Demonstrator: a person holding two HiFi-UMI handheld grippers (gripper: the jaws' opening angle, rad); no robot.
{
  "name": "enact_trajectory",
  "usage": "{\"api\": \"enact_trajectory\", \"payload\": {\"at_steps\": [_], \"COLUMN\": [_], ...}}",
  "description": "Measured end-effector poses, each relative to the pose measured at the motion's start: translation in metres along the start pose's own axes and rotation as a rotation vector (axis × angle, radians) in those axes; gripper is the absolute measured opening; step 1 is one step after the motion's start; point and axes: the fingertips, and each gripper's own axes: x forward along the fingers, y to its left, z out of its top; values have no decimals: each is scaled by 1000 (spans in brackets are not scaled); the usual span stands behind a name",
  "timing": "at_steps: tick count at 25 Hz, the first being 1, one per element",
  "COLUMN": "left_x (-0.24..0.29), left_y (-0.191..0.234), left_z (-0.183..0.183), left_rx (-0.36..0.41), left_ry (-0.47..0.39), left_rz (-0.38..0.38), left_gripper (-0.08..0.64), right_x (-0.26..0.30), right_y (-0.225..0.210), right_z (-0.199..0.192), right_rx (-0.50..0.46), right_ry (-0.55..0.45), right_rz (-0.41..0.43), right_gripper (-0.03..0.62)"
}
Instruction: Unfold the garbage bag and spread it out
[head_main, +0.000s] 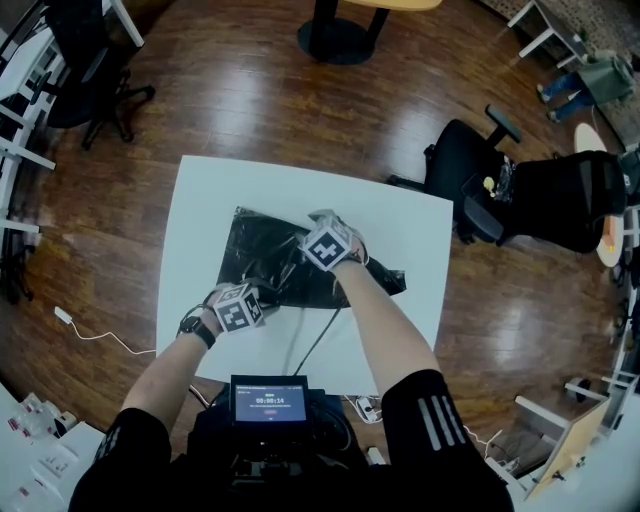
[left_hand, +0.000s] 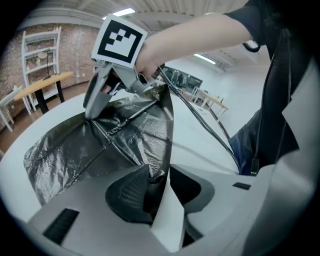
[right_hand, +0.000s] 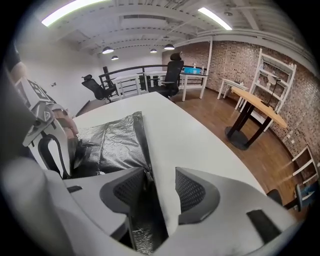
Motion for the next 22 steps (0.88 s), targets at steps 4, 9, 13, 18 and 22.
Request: {"api": "enact_trajectory", "payload": {"at_steps": [4,9,13,18,22], "left_x": [-3,-14,-30,-23,-9], "left_y": [3,-3,-4,-2,-3], "left_z": [1,9,39,81,111], "left_rx": [1,21,8,15,-73], "left_ry": [-6,-20,-113,-198,-278], "left_rz": [32,39,54,43,-52], "left_gripper": [130,130,130,130,132], "right_x": [-25,-71,-92,-95,-98], "right_y": [0,-1,-8,-12,-16], "right_z": [19,29,7,-33,-57], "right_rx": [8,61,58,96,167], "right_ry": [-104,-221,-203,-148,-136], "right_rz": [-10,-24,-68,-84,-82], "right_gripper": [225,225,225,225,225]}}
